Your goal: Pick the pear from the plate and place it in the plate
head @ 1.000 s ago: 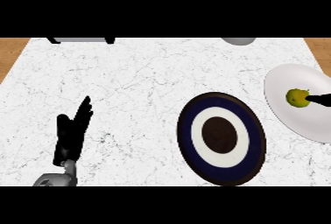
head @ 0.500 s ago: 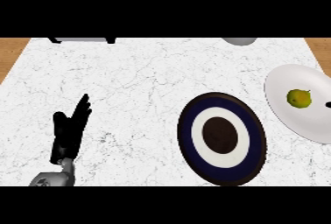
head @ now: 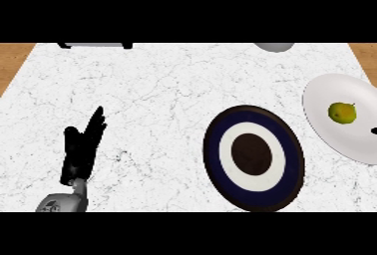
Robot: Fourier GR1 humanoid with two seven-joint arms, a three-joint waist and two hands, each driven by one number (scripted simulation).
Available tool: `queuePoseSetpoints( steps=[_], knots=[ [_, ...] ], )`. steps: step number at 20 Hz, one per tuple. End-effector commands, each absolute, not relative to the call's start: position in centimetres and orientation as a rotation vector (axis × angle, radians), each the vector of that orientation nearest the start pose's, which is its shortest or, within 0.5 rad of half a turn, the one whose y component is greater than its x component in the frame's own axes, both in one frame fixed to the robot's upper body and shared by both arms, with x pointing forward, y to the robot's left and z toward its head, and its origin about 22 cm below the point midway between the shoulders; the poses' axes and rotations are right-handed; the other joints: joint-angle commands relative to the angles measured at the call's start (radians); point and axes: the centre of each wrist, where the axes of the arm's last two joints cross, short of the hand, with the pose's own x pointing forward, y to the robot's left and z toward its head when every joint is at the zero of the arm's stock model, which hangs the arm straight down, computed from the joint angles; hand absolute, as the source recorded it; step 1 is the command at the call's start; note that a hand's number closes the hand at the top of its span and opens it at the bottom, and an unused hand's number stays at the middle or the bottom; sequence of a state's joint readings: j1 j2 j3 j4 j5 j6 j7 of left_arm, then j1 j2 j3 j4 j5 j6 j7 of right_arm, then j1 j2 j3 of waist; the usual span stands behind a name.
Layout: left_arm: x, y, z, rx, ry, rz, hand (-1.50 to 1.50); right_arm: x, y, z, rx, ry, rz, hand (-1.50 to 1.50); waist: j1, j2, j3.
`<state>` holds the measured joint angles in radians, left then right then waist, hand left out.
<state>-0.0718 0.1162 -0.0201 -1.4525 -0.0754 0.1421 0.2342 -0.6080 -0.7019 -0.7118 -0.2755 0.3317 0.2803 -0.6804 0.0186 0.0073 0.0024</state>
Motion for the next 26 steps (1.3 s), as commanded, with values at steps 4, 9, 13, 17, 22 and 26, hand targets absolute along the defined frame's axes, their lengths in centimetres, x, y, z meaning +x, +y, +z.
queuePoseSetpoints(
  steps=[4,9,13,17,22,26],
  knots=[
    [25.9,24.8,0.0,0.222,-1.288,-0.04,0.0,28.7,-50.9,1.5,-0.54,-1.636,0.042,-1.5,0.002,-0.001,0.0],
    [26.0,24.8,-0.6,0.231,-1.286,-0.029,0.0,28.6,-50.7,1.1,-0.596,-1.555,0.073,-1.5,-0.005,-0.002,-0.001],
    [25.7,25.9,-2.1,0.253,-1.291,-0.04,0.0,28.5,-50.8,1.2,-0.605,-1.563,0.071,-1.5,-0.008,-0.002,-0.001],
    [24.5,24.7,-2.2,0.241,-1.302,-0.054,0.0,27.6,-51.5,0.9,-0.669,-1.536,0.058,-1.5,0.007,0.003,0.001],
    [24.2,24.6,-1.3,0.213,-1.314,-0.054,0.0,24.8,-54.1,1.4,-0.677,-1.515,0.012,-1.5,0.007,0.002,0.002],
    [24.7,24.4,-1.1,0.233,-1.305,-0.037,0.0,24.6,-54.5,1.9,-0.718,-1.473,0.034,-1.5,0.005,0.002,0.001]
  ],
)
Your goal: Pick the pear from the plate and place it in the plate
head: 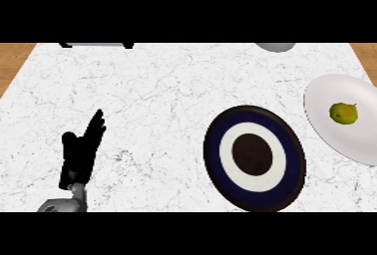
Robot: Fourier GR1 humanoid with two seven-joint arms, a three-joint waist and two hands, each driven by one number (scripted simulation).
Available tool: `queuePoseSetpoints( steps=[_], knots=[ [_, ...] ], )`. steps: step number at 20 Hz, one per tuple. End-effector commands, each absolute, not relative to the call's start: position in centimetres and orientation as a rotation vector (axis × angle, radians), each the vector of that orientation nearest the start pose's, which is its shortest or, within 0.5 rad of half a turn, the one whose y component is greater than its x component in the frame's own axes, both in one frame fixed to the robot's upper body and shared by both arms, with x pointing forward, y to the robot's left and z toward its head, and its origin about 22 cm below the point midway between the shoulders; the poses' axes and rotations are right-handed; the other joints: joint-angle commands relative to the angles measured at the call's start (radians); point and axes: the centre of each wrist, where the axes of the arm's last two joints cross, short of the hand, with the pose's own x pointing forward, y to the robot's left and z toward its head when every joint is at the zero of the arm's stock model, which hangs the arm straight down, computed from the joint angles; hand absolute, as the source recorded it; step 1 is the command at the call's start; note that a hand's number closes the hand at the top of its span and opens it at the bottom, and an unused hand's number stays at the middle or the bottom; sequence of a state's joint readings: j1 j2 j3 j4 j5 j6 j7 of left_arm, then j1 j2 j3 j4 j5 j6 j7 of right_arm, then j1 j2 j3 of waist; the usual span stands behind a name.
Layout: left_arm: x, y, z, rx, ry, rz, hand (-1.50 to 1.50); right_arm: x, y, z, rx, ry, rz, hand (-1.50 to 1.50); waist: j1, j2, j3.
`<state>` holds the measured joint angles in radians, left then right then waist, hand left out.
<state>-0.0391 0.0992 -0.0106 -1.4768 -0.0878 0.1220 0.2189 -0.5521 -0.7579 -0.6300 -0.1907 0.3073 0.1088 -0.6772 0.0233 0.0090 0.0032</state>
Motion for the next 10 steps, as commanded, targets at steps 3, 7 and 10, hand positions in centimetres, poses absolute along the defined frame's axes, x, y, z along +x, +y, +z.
queuePoseSetpoints(
  steps=[3,7,10],
  knots=[
    [27.0,25.3,-0.2,0.222,-1.284,-0.04,0.0,23.2,-54.2,0.0,-0.756,-1.481,-0.007,-1.5,-0.006,0.001,0.001],
    [25.0,24.9,0.4,0.258,-1.293,-0.035,0.0,21.3,-56.4,1.5,-0.743,-1.495,-0.019,-1.5,-0.002,-0.001,0.001],
    [25.3,22.9,0.4,0.223,-1.296,-0.051,0.0,21.5,-56.2,1.4,-0.775,-1.515,-0.032,-1.5,0.002,0.001,0.002]
  ],
)
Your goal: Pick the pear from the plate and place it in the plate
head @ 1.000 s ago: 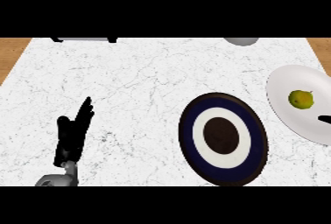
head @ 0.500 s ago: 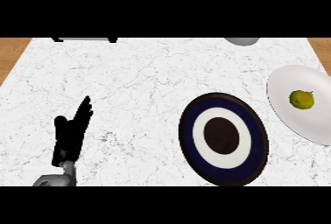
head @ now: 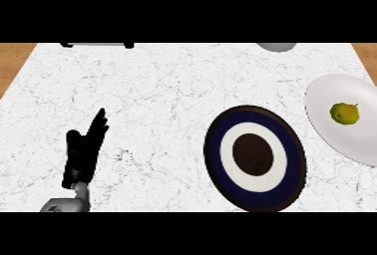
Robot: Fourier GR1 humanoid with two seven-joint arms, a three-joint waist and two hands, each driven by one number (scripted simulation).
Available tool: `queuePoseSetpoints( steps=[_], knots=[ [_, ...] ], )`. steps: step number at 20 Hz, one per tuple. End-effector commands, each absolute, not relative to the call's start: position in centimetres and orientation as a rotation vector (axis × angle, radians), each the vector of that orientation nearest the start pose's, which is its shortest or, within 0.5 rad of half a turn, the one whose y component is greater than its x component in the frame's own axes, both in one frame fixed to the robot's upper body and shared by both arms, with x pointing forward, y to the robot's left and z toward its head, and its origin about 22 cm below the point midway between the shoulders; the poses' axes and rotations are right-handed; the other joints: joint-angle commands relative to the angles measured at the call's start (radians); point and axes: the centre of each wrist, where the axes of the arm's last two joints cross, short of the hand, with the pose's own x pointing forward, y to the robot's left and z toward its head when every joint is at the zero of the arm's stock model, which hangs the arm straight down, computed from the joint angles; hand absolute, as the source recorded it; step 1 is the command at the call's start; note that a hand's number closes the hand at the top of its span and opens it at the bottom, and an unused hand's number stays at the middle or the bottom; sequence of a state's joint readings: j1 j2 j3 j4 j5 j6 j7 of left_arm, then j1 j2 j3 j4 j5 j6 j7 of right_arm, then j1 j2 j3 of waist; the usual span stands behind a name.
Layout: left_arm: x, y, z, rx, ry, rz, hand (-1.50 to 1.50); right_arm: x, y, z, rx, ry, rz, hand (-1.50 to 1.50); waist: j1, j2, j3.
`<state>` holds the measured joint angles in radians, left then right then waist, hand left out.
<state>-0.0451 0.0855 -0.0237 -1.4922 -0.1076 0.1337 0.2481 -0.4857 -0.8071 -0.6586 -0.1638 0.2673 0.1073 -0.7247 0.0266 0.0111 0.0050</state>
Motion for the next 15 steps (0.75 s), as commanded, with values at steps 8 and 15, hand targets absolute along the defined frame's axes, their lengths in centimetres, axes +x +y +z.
queuePoseSetpoints(
  steps=[8,15],
  knots=[
    [25.9,25.3,0.1,0.227,-1.307,-0.044,0.0,20.0,-56.2,0.0,-0.875,-1.458,-0.096,-1.5,0.003,0.002,0.002],
    [25.3,24.1,-1.7,0.224,-1.312,-0.04,0.0,19.0,-57.2,0.8,-0.932,-1.402,-0.082,-1.5,0.006,0.004,0.002]
  ],
)
